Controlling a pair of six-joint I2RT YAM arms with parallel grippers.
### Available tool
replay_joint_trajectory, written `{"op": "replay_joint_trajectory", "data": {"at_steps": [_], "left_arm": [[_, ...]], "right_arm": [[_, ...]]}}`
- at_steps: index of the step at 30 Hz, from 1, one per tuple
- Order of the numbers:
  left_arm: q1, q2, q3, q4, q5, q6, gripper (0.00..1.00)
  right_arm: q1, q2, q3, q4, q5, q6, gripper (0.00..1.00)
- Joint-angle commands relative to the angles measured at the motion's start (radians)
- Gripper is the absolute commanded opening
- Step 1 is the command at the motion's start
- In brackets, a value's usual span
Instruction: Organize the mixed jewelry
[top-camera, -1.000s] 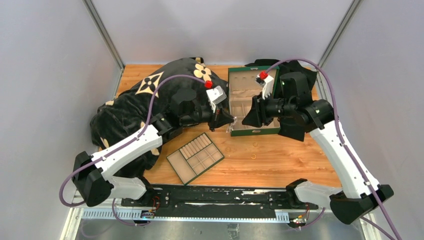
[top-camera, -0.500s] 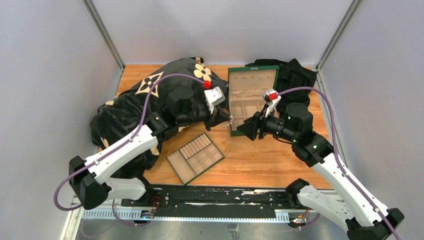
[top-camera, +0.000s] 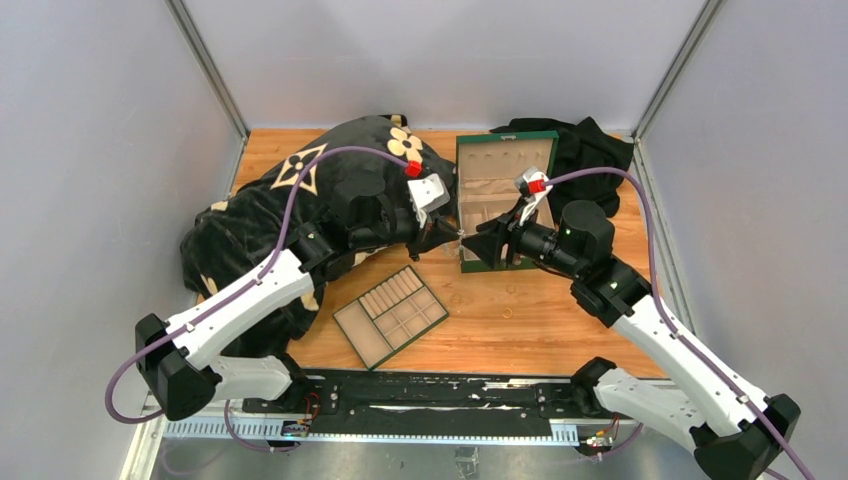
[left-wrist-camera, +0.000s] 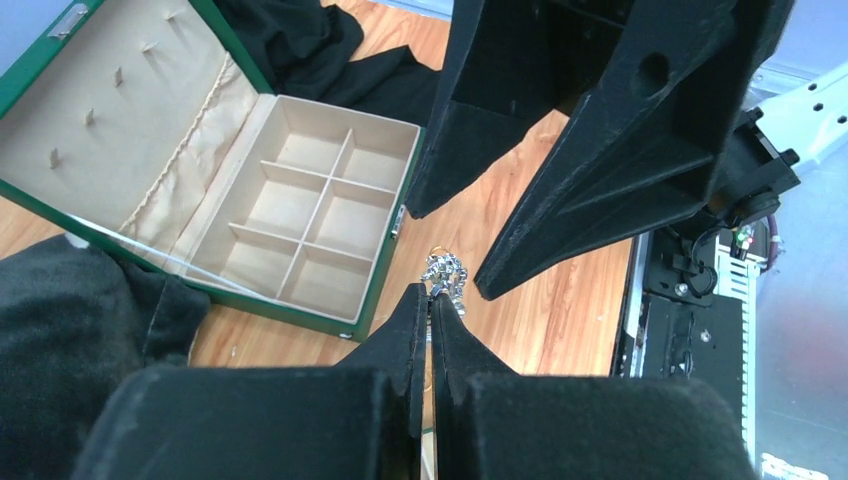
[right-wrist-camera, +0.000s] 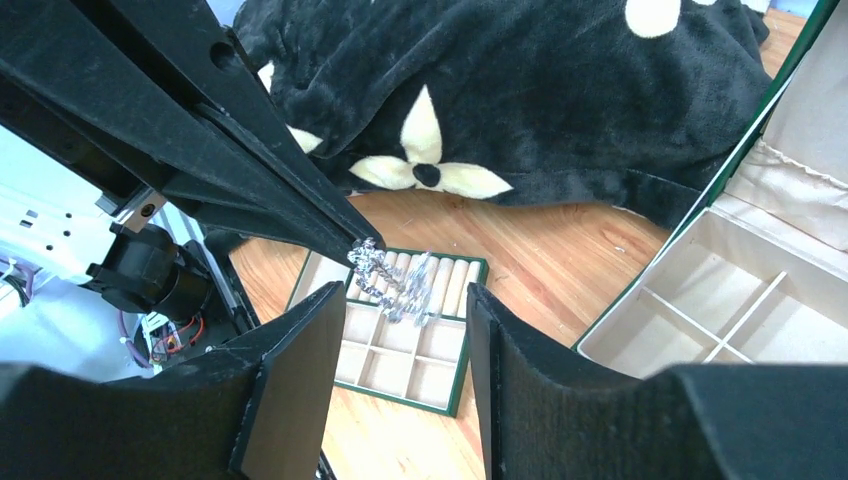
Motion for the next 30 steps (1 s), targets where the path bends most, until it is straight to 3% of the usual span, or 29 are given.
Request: {"op": "replay_joint_trajectory", "data": {"at_steps": [1,6,21,30], "left_arm": [[0.005,-0.022,0.028,-0.003,0.001,0.012,0.0],[0.004,-0.02,0.035,-0.002,0.001,0.012,0.0],[0.005,-0.014,0.041,0.021,0.002,0.007,0.0],[0.004,-0.008,0.045,0.036,0.002,0.001,0.0]], "right_arm": [[0.019,0.012,-0.04,0.056,-0.023,-0.009,0.52],[0.022,-0.008,-0.109,0.142,-0.002,0.014,0.51],[0.027,0.02,-0.141,0.192,-0.001,0.033,0.47],[0.027,0.019,-0.16,0.193,0.016,0.045,0.28]]}}
